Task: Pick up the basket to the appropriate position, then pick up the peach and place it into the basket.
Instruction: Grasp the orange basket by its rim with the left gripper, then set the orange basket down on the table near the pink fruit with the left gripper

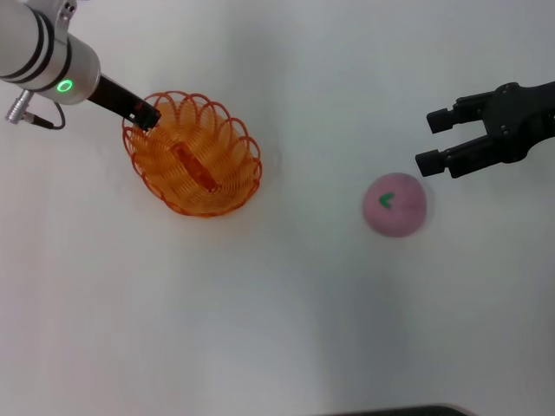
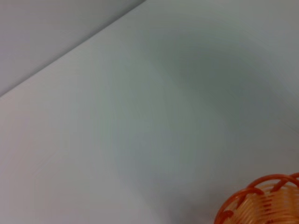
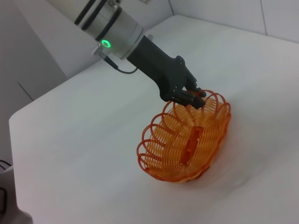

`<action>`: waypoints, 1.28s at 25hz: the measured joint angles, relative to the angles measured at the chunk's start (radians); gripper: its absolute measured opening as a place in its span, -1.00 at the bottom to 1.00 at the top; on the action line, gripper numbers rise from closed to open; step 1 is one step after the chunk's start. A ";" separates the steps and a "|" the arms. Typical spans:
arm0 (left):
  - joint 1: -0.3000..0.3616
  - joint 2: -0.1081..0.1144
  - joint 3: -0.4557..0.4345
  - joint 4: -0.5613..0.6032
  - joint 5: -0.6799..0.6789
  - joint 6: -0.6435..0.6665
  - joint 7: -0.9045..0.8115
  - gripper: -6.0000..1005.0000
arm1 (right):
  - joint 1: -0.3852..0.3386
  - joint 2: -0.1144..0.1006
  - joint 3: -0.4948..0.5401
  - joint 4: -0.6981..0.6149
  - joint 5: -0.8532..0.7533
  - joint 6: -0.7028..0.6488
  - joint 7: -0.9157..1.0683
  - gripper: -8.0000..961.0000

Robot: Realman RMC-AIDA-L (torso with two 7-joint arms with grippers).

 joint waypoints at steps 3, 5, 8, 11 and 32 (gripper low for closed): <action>0.013 0.001 -0.010 0.029 -0.035 0.029 0.001 -0.58 | 0.000 0.000 0.000 0.001 0.000 0.003 -0.001 0.94; 0.026 0.003 -0.033 0.059 -0.061 0.058 0.002 -0.66 | 0.000 0.000 0.000 0.001 0.000 0.005 -0.001 0.94; 0.046 0.005 -0.101 0.111 -0.108 0.120 0.002 -0.71 | 0.000 0.000 0.000 0.001 0.000 0.005 -0.001 0.94; 0.064 0.016 -0.218 0.154 -0.165 0.203 -0.001 -0.76 | 0.000 0.000 0.000 0.001 0.000 0.008 -0.001 0.94; 0.354 -0.012 -0.447 0.175 -0.431 0.232 -0.272 -0.80 | 0.001 0.010 -0.007 0.001 0.000 0.026 -0.004 0.93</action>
